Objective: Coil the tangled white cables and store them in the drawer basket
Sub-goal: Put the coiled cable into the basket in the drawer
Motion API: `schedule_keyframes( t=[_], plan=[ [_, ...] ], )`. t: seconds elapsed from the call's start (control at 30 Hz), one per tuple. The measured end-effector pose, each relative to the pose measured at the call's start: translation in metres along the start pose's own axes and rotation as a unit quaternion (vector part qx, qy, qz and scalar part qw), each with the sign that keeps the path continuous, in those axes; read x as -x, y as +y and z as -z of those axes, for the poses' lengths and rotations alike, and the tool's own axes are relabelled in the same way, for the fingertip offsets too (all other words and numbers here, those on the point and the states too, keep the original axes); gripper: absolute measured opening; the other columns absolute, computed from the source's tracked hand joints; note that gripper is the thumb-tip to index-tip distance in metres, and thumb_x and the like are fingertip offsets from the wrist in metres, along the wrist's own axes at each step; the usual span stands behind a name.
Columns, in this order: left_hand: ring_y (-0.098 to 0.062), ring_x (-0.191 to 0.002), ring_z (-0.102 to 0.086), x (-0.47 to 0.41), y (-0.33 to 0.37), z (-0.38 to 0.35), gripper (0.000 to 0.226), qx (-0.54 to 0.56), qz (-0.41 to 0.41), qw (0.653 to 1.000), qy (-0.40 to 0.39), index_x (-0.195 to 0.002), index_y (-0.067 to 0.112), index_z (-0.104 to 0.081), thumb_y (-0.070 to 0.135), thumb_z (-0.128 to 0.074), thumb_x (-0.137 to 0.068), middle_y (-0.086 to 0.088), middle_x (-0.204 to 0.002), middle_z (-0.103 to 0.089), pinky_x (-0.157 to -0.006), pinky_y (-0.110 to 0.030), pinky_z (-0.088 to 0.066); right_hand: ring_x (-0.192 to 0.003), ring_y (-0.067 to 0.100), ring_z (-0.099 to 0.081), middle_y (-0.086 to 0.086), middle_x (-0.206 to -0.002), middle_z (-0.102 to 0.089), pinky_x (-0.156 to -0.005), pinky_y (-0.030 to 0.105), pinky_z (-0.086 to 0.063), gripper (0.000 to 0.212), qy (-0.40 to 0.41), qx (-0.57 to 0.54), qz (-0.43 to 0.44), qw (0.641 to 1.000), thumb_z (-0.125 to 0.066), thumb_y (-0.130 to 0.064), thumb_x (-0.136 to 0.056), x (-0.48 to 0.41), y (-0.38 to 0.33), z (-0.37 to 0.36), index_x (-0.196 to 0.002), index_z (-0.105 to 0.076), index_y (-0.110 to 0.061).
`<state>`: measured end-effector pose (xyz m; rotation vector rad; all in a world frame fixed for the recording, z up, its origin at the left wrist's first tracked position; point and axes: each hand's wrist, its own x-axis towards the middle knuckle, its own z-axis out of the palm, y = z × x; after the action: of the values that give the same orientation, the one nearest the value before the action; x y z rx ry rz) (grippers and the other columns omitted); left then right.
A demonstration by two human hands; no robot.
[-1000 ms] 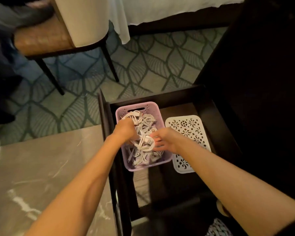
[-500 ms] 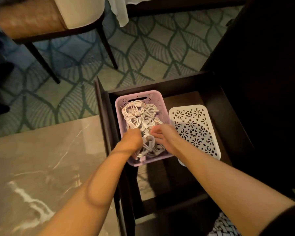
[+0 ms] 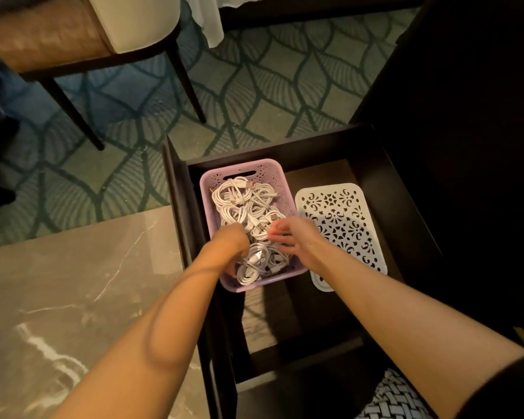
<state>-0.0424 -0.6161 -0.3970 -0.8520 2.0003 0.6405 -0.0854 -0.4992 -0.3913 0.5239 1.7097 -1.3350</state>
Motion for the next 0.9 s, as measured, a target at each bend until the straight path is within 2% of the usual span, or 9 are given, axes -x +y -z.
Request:
schedule_keyframes(
  t=[0.1, 0.13, 0.2, 0.3, 0.37, 0.47, 0.6, 0.77, 0.9],
  plan=[
    [-0.028, -0.106, -0.062, 0.007, 0.011, 0.017, 0.022, 0.028, -0.032, 0.999, 0.024, -0.104, -0.002, -0.058, 0.017, -0.052, -0.092, -0.014, -0.112, -0.062, -0.091, -0.035, -0.051, -0.079, 0.017, -0.062, 0.013, -0.093, -0.066, -0.084, 0.031, -0.054, 0.022, 0.036, -0.016, 0.025, 0.999, -0.048, 0.003, -0.089, 0.010, -0.014, 0.007, -0.108, -0.060, 0.002],
    [-0.030, -0.100, -0.064, 0.013, 0.017, 0.025, 0.018, 0.050, -0.050, 0.997, 0.041, -0.095, -0.001, -0.057, 0.016, -0.052, -0.092, -0.016, -0.112, -0.064, -0.087, -0.037, -0.054, -0.069, 0.015, -0.057, 0.012, -0.084, -0.063, -0.078, 0.028, -0.053, 0.018, 0.045, -0.024, 0.039, 0.998, -0.047, 0.005, -0.089, 0.016, -0.022, 0.012, -0.100, -0.061, 0.002],
    [-0.032, -0.094, -0.066, 0.024, 0.028, 0.039, 0.021, 0.082, -0.091, 0.990, 0.074, -0.100, -0.002, -0.056, 0.015, -0.053, -0.090, -0.019, -0.108, -0.065, -0.081, -0.040, -0.056, -0.057, 0.011, -0.048, 0.008, -0.073, -0.054, -0.057, 0.020, -0.043, 0.014, 0.074, -0.026, 0.073, 0.994, -0.047, 0.006, -0.089, 0.029, -0.040, 0.020, -0.090, -0.061, 0.002],
    [-0.035, -0.096, -0.064, 0.049, 0.051, 0.063, 0.030, 0.101, -0.155, 0.968, 0.169, -0.111, 0.000, -0.057, 0.018, -0.052, -0.087, -0.020, -0.107, -0.064, -0.084, -0.040, -0.054, -0.059, 0.011, -0.054, 0.008, -0.074, -0.058, -0.051, 0.015, -0.042, 0.017, 0.131, -0.039, 0.149, 0.979, -0.050, 0.001, -0.091, 0.059, -0.070, 0.041, -0.101, -0.063, 0.003],
    [-0.034, -0.097, -0.063, 0.076, 0.071, 0.083, 0.026, 0.117, -0.206, 0.944, 0.230, -0.104, 0.004, -0.063, 0.019, -0.050, -0.087, -0.018, -0.105, -0.065, -0.086, -0.034, -0.051, -0.060, 0.012, -0.055, 0.013, -0.079, -0.058, -0.048, 0.011, -0.044, 0.017, 0.142, -0.077, 0.202, 0.966, -0.050, 0.003, -0.090, 0.086, -0.092, 0.056, -0.100, -0.063, 0.006],
    [-0.029, -0.084, -0.064, 0.125, 0.102, 0.107, 0.015, 0.196, -0.299, 0.891, 0.280, -0.094, 0.011, -0.063, 0.019, -0.052, -0.089, -0.012, -0.087, -0.066, -0.086, -0.037, -0.052, -0.059, 0.011, -0.061, 0.020, -0.089, -0.060, -0.056, 0.013, -0.048, 0.017, 0.147, -0.125, 0.285, 0.939, -0.049, 0.005, -0.089, 0.138, -0.117, 0.085, -0.098, -0.064, 0.007],
    [-0.037, -0.094, -0.064, 0.202, 0.153, 0.129, 0.027, 0.246, -0.431, 0.814, 0.302, -0.109, 0.012, -0.060, 0.021, -0.054, -0.084, -0.019, -0.100, -0.067, -0.085, -0.046, -0.053, -0.084, 0.022, -0.067, 0.013, -0.087, -0.067, -0.080, 0.029, -0.054, 0.018, 0.215, -0.101, 0.405, 0.883, -0.049, 0.002, -0.085, 0.226, -0.137, 0.129, -0.081, -0.066, -0.002],
    [-0.034, -0.086, -0.065, 0.302, 0.204, 0.111, 0.013, 0.208, -0.561, 0.742, 0.303, -0.094, 0.017, -0.061, 0.020, -0.051, -0.086, -0.016, -0.092, -0.067, -0.081, -0.047, -0.054, -0.075, 0.020, -0.062, 0.005, -0.073, -0.062, -0.071, 0.029, -0.049, 0.027, 0.289, -0.120, 0.494, 0.811, -0.044, 0.004, -0.084, 0.316, -0.140, 0.184, -0.067, -0.059, -0.011],
    [-0.032, -0.093, -0.063, 0.367, 0.249, 0.076, 0.018, 0.161, -0.634, 0.704, 0.277, -0.098, 0.011, -0.063, 0.020, -0.051, -0.089, -0.013, -0.099, -0.066, -0.086, -0.047, -0.052, -0.081, 0.023, -0.062, 0.006, -0.075, -0.062, -0.071, 0.030, -0.048, 0.024, 0.351, -0.157, 0.510, 0.769, -0.043, 0.004, -0.084, 0.375, -0.119, 0.237, -0.070, -0.059, -0.009]
  ],
)
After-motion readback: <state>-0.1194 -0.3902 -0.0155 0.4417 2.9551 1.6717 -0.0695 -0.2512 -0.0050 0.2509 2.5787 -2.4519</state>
